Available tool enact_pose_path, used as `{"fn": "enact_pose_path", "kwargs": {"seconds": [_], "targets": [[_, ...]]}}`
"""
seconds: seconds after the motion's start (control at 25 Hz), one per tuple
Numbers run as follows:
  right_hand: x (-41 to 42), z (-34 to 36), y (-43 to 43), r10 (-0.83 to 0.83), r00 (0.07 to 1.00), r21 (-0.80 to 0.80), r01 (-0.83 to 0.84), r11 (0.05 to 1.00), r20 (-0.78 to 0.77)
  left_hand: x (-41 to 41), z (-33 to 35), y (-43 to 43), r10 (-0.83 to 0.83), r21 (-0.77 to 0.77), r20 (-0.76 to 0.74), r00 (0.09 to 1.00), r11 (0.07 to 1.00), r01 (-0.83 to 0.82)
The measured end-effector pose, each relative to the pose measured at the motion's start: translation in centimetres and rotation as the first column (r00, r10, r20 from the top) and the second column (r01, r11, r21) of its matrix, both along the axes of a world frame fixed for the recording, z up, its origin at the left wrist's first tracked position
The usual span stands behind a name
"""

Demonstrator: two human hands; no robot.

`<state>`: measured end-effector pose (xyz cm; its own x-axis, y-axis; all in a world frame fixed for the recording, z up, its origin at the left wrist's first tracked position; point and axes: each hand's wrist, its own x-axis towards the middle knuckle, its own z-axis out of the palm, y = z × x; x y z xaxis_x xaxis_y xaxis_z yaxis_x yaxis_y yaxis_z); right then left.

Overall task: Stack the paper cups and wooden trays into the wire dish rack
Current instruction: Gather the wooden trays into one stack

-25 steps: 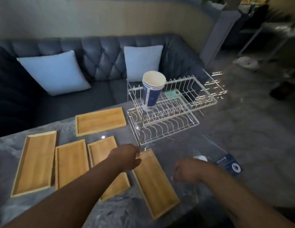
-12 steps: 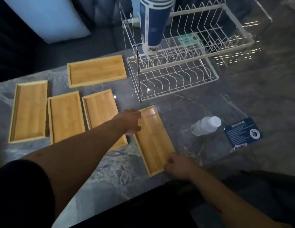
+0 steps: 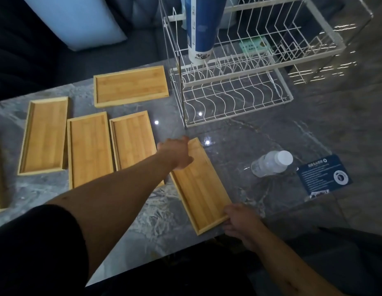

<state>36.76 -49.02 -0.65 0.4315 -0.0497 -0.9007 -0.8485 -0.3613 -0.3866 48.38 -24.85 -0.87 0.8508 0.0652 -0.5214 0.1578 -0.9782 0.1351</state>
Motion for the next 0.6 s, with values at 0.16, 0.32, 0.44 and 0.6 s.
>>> {"fn": "enact_pose_path", "kwargs": {"seconds": [0.16, 0.32, 0.44, 0.6], "targets": [[-0.4, 0.3, 0.4, -0.073, 0.997, 0.076, 0.072, 0.994, 0.007, 0.0, 0.5, 0.5, 0.073, -0.09, 0.025, 0.997, 0.993, -0.07], [-0.4, 0.8, 0.8, -0.059, 0.995, 0.043, 0.055, 0.998, 0.086, -0.8, 2.3, 2.1, 0.26, -0.342, 0.089, 0.961, 0.915, -0.216], [0.6, 1.2, 1.7, 0.09, 0.979, -0.069, -0.079, 0.994, 0.185, -4.6, 3.8, 4.7, 0.486, -0.46, 0.098, 0.868, 0.796, -0.393], [2.1, 1.7, 4.8, 0.409, 0.866, -0.328, -0.312, 0.892, 0.288, -13.9, 3.9, 8.5, 0.836, -0.543, -0.006, 0.548, 0.458, -0.704]]}}
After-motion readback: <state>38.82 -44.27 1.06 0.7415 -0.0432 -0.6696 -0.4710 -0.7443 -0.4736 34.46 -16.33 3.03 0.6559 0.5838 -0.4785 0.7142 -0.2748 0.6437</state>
